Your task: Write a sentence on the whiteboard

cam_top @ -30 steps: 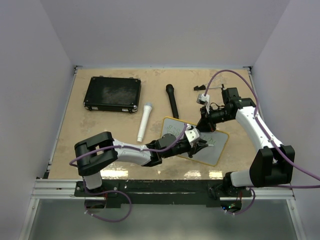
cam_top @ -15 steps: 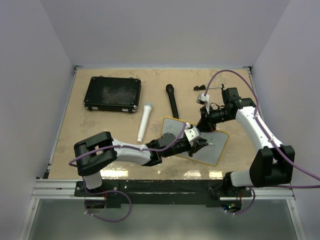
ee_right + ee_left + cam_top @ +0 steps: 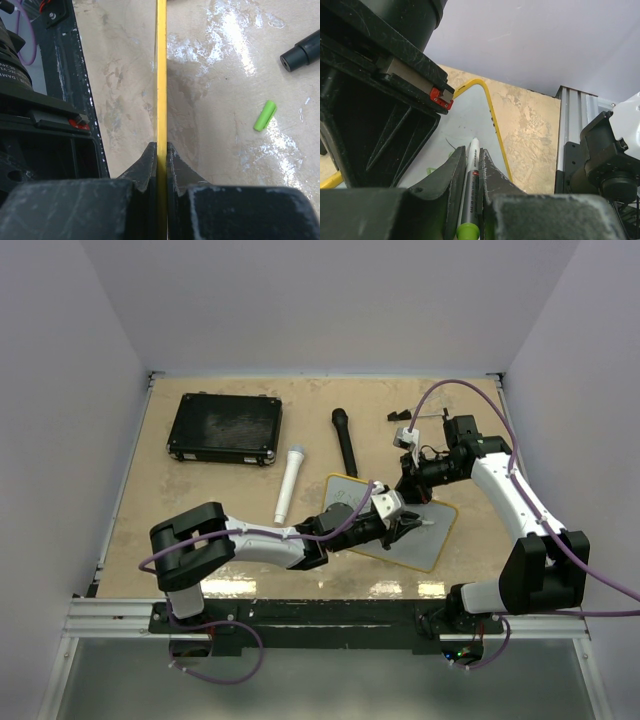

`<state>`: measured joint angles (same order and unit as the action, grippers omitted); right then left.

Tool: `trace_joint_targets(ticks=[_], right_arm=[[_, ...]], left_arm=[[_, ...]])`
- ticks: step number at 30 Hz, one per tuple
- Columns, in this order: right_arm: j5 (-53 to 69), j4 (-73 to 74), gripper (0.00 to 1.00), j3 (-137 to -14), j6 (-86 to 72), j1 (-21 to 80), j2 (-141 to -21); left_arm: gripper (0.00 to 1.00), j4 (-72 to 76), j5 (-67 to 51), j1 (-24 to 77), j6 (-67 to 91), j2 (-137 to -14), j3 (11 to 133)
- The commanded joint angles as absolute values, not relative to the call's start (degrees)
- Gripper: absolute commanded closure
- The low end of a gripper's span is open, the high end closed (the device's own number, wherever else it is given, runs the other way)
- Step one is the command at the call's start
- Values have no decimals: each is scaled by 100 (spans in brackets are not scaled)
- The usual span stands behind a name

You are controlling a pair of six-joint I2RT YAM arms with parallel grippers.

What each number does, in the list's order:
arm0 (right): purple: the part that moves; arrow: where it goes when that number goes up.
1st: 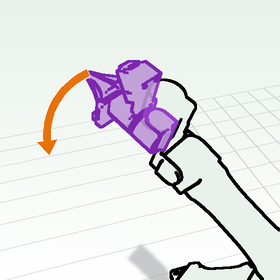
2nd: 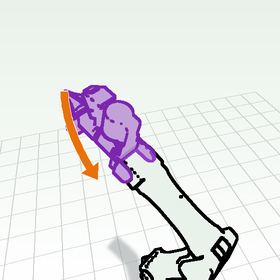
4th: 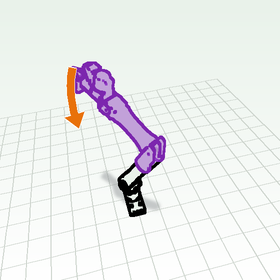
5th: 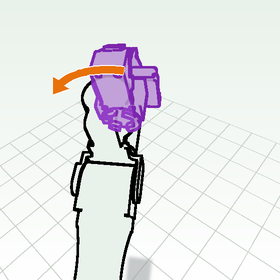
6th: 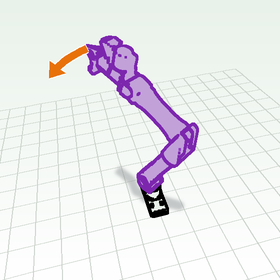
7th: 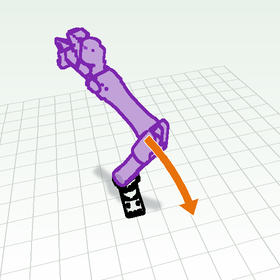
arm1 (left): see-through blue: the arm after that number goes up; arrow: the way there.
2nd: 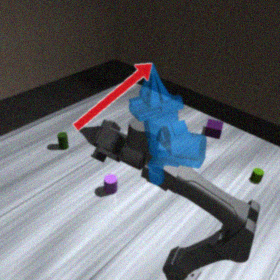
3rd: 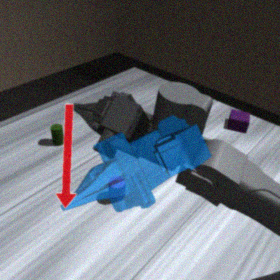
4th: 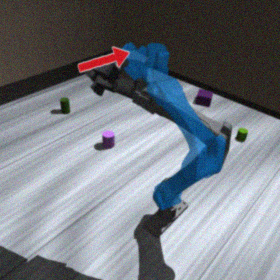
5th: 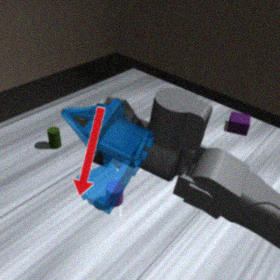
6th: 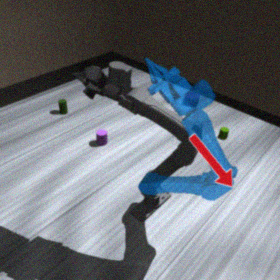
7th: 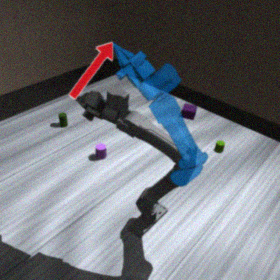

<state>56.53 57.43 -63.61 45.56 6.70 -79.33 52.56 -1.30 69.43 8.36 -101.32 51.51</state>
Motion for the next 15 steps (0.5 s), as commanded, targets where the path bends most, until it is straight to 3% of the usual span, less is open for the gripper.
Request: trace_joint_targets(ticks=[1,15], right_arm=[[5915,5607,100,-6354,4834,642,-7752],[5924,5695,100,-6407,4921,659,-7831]], left_arm=[[100,5440,-149,6917,791,-10257,5431],[100,5371,122,6821,739,-10187,5511]])
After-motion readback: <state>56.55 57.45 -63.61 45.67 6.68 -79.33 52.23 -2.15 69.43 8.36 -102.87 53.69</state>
